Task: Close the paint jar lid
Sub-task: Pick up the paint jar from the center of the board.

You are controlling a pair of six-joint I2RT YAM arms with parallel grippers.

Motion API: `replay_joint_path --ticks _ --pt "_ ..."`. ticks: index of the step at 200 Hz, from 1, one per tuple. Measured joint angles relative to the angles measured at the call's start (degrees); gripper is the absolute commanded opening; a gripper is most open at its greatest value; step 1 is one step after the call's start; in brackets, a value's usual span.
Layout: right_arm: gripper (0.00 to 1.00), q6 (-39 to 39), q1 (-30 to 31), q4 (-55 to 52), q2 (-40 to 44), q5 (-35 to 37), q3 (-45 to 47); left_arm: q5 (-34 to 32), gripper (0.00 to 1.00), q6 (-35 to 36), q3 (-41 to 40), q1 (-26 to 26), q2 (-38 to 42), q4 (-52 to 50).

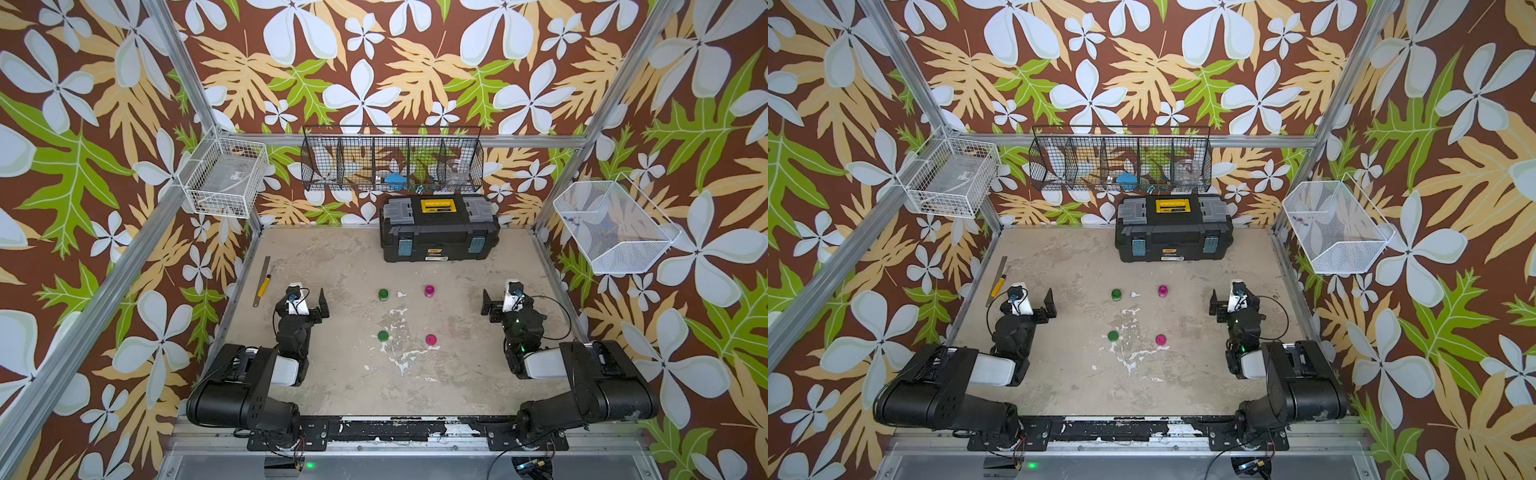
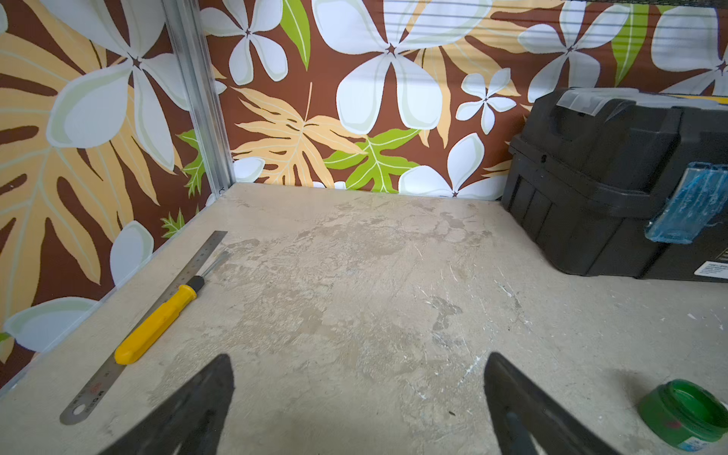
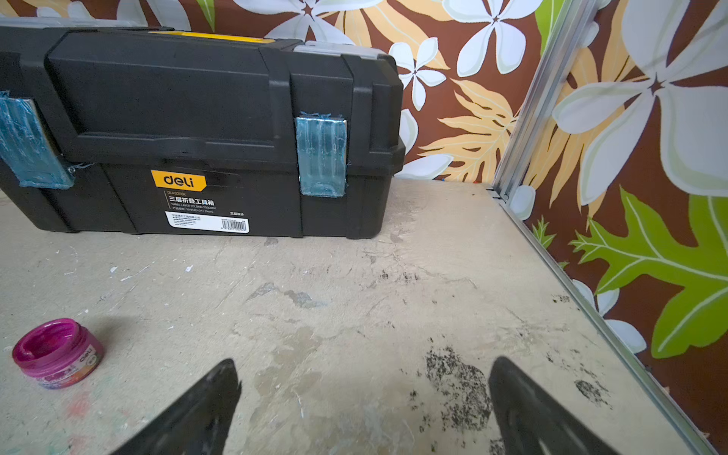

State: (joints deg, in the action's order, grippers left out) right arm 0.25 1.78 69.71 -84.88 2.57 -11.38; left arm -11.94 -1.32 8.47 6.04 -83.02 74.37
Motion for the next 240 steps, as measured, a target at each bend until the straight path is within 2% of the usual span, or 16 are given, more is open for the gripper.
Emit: replay_joint_path --ticks 135,200,214,240 --pt "1.00 0.00 0.00 0.00 0.00 0.00 0.00 0.00 1.00 0.00 0.02 -0.02 0.00 0.00" --pt "1.00 0.00 0.07 -0.15 0.24 0.09 -0.02 1.05 1.00 -1.16 0.61 -1.75 0.94 -2.43" --pt "1.00 -0.04 0.87 -5.81 2.97 1.11 -2.71 1.51 1.00 -1.14 1.22 -1.75 4.59 -5.60" --pt "1.00 0.11 3.21 -20.50 9.38 1.84 -14.62 -0.37 1.00 -0.46 1.55 1.25 14.86 -10.23"
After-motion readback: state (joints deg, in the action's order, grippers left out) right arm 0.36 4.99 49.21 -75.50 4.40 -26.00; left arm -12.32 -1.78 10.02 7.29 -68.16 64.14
